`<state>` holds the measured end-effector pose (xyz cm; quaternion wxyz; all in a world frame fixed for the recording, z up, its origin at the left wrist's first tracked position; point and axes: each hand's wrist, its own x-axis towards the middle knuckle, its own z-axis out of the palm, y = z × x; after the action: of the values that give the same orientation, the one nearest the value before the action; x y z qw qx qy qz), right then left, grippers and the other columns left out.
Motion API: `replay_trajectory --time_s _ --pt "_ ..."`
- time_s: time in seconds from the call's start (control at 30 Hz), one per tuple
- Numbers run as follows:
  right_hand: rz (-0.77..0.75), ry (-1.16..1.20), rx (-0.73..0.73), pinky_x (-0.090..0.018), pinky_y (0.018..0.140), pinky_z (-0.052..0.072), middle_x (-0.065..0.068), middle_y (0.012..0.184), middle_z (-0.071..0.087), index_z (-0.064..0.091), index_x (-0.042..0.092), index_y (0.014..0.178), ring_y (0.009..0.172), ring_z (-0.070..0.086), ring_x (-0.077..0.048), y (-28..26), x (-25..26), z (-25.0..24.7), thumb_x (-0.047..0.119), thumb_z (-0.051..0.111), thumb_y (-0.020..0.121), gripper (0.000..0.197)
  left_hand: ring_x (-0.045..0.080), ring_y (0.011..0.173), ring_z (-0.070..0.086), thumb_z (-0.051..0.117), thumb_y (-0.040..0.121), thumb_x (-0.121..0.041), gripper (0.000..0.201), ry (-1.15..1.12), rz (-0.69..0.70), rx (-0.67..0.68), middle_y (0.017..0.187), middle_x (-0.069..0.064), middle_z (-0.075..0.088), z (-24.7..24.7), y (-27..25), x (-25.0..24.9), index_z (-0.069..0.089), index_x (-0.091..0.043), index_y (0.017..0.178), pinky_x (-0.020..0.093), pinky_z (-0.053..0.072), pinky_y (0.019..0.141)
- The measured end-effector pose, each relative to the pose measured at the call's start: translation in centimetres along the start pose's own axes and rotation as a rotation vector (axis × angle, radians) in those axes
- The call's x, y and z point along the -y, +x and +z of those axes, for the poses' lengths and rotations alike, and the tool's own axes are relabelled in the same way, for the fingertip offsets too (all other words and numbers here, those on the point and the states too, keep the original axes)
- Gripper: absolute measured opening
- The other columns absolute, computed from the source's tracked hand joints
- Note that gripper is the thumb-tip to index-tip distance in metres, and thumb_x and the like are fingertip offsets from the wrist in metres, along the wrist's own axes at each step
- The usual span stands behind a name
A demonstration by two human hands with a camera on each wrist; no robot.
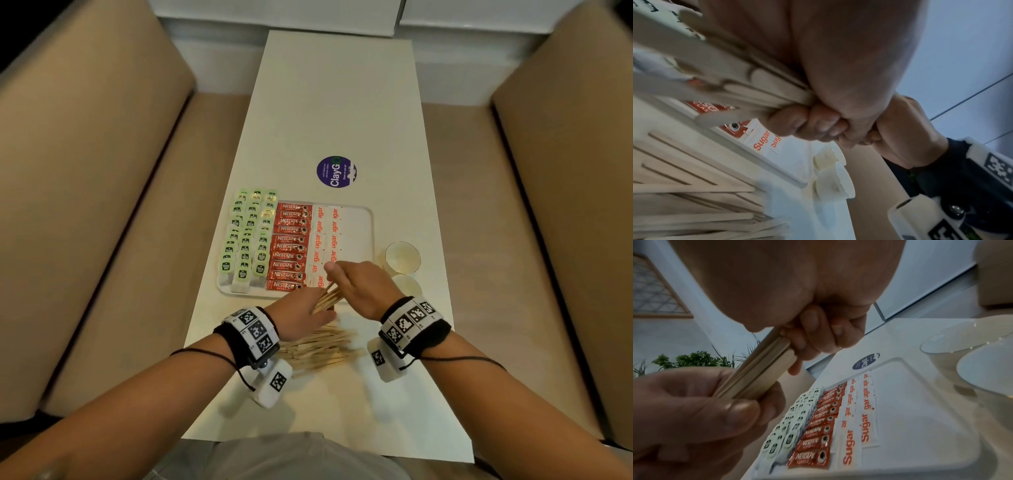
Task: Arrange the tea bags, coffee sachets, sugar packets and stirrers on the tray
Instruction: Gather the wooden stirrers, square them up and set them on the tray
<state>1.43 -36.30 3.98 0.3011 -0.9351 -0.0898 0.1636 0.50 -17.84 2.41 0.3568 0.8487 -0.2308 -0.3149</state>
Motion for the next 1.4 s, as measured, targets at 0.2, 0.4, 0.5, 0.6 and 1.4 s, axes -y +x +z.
replay_trajectory --time_s 0.2,0.4,0.5,0.6,1.4 --pt "-0.033 0.256 0.016 -0.021 0.068 0.048 0.013 0.080 0.068 0.068 0.029 0.089 0.070 0.064 0.002 -0.4 0.3 0.0 0.055 0.051 0.101 0.033 0.008 0.142 0.036 0.065 0.090 -0.038 0.083 -0.120 -0.047 0.016 0.156 -0.008 0.038 -0.3 0.4 0.5 0.018 -0.026 0.157 0.033 0.032 0.118" --pt "-0.001 0.373 -0.039 -0.020 0.061 0.047 0.008 0.066 0.069 0.066 0.023 0.070 0.060 0.061 -0.002 0.0 -0.1 1.0 0.030 0.066 0.096 0.027 -0.001 0.059 0.060 0.073 0.091 -0.025 0.093 -0.276 -0.190 -0.024 0.094 -0.011 0.060 -0.6 -0.4 -1.9 0.010 -0.021 0.159 0.009 0.042 0.052" --pt "0.027 0.370 -0.067 -0.020 0.056 0.044 0.008 0.062 0.064 0.063 0.024 0.066 0.055 0.054 -0.004 0.2 -0.5 0.6 0.027 0.066 0.095 0.029 0.013 0.057 0.066 0.074 0.090 -0.022 0.058 -0.351 -0.150 0.012 0.079 -0.004 0.066 -1.1 -0.3 -2.0 0.046 -0.018 0.140 0.023 0.052 0.053" --pt "0.055 0.354 -0.143 -0.029 0.055 0.042 0.003 0.058 0.059 0.061 0.024 0.063 0.052 0.047 -0.008 0.4 -1.1 -0.3 0.029 0.065 0.095 0.032 0.016 0.066 0.069 0.074 0.090 -0.022 0.046 -0.433 -0.174 0.061 0.086 0.005 0.068 -1.6 -0.6 -1.1 0.055 -0.012 0.131 0.031 0.060 0.065" --pt "0.127 0.308 -0.272 -0.033 0.055 0.050 0.001 0.066 0.068 0.063 0.018 0.073 0.058 0.061 -0.019 0.9 -0.7 -0.8 0.035 0.063 0.095 0.028 0.020 0.056 0.064 0.056 0.093 -0.061 0.052 -0.317 -0.202 -0.217 0.074 0.005 0.067 -1.7 0.3 -0.2 0.068 -0.011 0.084 0.038 0.051 0.056"
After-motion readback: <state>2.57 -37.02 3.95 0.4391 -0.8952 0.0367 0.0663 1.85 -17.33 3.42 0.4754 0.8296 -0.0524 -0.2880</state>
